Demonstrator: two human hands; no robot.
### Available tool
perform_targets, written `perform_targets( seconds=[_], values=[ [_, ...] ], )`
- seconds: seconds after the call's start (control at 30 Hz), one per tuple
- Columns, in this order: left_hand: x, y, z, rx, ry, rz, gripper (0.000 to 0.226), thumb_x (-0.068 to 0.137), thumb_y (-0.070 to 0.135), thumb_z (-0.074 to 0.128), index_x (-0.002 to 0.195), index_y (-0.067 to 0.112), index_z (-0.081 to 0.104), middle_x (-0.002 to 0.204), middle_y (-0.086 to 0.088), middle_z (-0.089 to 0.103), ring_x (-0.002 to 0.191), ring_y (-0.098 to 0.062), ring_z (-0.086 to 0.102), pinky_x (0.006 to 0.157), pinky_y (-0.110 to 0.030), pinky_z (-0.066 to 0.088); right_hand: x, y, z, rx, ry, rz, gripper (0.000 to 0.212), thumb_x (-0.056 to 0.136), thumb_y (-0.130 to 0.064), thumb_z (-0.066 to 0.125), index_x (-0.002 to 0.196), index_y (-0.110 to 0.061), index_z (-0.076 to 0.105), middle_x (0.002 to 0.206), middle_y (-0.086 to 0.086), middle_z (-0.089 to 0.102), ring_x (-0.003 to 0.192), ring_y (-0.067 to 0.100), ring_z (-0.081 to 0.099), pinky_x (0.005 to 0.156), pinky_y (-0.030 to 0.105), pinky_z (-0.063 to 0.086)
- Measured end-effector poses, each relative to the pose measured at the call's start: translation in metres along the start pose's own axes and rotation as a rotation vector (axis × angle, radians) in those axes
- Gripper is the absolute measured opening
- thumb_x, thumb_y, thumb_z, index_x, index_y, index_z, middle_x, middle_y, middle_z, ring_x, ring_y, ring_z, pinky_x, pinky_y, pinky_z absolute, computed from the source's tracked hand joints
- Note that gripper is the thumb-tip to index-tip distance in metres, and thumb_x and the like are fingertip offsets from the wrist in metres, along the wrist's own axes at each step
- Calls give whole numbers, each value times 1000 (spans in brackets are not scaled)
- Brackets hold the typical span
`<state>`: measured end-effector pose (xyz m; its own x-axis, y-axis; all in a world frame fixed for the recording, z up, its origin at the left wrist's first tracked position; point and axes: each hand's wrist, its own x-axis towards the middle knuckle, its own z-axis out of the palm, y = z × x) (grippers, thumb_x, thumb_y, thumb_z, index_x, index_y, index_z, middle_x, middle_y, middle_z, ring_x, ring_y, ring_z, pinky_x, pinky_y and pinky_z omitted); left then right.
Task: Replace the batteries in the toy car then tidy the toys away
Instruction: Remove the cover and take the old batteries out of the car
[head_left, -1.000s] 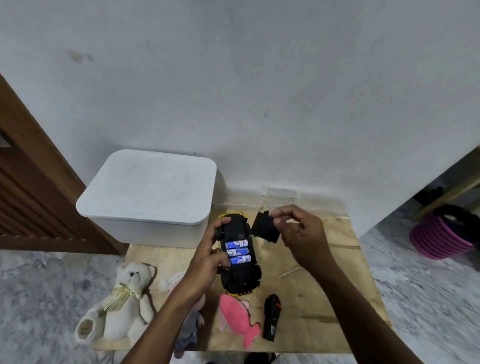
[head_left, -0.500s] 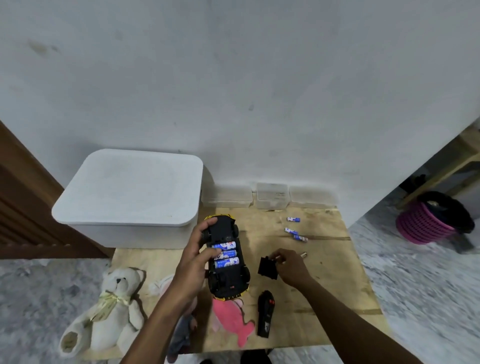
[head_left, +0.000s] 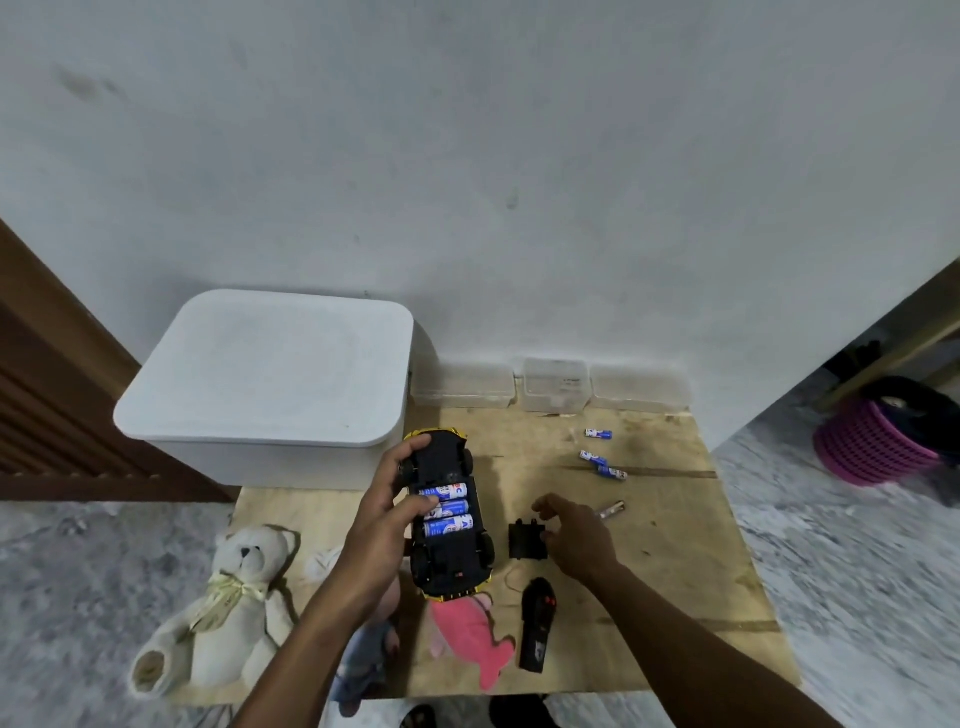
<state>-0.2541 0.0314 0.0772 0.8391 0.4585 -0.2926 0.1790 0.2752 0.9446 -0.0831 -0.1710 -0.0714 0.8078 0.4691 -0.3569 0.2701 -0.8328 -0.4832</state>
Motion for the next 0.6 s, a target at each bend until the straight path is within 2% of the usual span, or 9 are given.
perform_targets(
  seconds=[0.1, 0.17, 0.27, 0.4, 0.5, 0.6],
  values=[
    [0, 1, 1, 3, -6, 4, 56, 90, -4, 54, 123, 40, 59, 118, 9, 68, 94, -12, 69, 63, -22, 56, -1, 1, -4, 18, 34, -11, 42, 86, -12, 69, 121, -35, 59, 118, -12, 65, 97, 7, 62, 78, 26, 52],
    [1, 1, 3, -1, -1, 7, 55, 90, -2, 53, 122, 43, 60, 117, 10, 69, 97, -15, 68, 67, -25, 56, -3, -1, -9, 55, 75, -17, 40, 86, -14, 71, 120, -33, 61, 117, -10, 66, 91, 7, 63, 78, 28, 54],
    [1, 4, 6, -14, -2, -4, 59, 94, -5, 42, 126, 42, 60, 117, 12, 71, 102, -18, 66, 74, -35, 53, -10, -16, -24, 189, 197, -47, 31, 88, -14, 72, 115, -28, 65, 110, -7, 70, 78, 3, 62, 76, 29, 57],
    [0, 7, 6, -21, -16, 6, 61, 96, -3, 41, 130, 44, 59, 123, 12, 70, 106, -18, 66, 72, -35, 54, -37, -58, -54, 396, 307, -130, 23, 93, -14, 67, 102, -35, 63, 97, -13, 66, 83, 7, 66, 75, 35, 61],
    [1, 7, 5, -20, -23, 31, 58, 95, 3, 46, 133, 44, 56, 123, 13, 69, 109, -17, 66, 73, -29, 57, -71, -92, -67, 440, 331, -220, 21, 91, -19, 69, 97, -38, 63, 94, -14, 68, 75, 9, 67, 67, 25, 58],
    [1, 8, 7, -23, -14, 55, 62, 96, -2, 44, 136, 45, 54, 132, 9, 66, 117, -19, 64, 73, -22, 56, -102, -117, -70, 427, 322, -275, 17, 87, -23, 74, 96, -37, 68, 89, -17, 70, 72, 6, 65, 61, 16, 51]
  ],
)
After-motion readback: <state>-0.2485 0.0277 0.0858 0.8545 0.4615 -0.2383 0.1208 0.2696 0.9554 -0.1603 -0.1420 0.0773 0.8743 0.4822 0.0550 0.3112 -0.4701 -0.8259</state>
